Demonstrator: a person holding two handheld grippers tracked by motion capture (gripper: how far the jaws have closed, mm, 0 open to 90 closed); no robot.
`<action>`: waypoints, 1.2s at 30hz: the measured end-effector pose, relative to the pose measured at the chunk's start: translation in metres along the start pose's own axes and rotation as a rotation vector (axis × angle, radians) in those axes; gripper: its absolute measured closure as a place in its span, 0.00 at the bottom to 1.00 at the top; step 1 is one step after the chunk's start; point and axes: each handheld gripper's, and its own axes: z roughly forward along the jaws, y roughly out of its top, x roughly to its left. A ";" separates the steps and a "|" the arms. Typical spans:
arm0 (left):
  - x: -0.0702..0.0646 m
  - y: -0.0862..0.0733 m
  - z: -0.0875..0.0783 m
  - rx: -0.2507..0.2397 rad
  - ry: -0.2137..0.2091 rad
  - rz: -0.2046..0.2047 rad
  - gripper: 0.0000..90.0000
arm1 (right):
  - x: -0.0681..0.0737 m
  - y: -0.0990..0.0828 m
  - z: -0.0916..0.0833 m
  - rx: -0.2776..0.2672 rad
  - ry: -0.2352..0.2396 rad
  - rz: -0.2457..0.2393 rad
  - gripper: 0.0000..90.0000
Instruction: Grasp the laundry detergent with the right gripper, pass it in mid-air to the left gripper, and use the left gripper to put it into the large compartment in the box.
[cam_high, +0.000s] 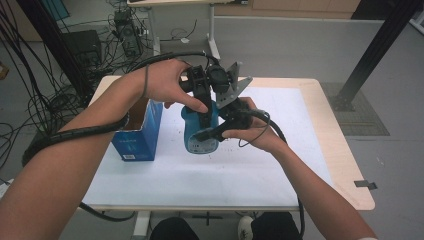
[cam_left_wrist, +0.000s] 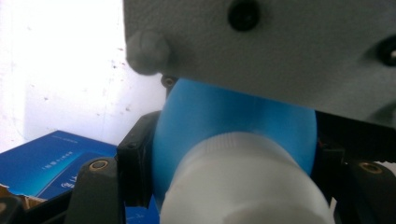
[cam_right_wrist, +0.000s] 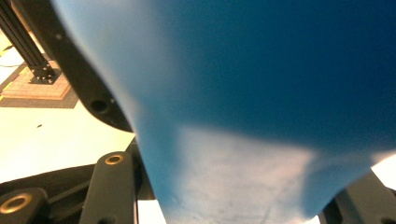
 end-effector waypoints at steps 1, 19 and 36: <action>0.000 0.000 0.000 0.006 0.001 0.000 0.40 | 0.000 0.000 0.000 0.000 0.001 0.001 0.49; 0.000 0.002 0.001 0.021 0.003 -0.004 0.40 | 0.000 -0.002 0.002 -0.006 -0.001 -0.003 0.49; 0.001 0.001 0.001 0.011 0.008 -0.007 0.40 | -0.002 -0.002 0.002 -0.012 -0.005 0.000 0.49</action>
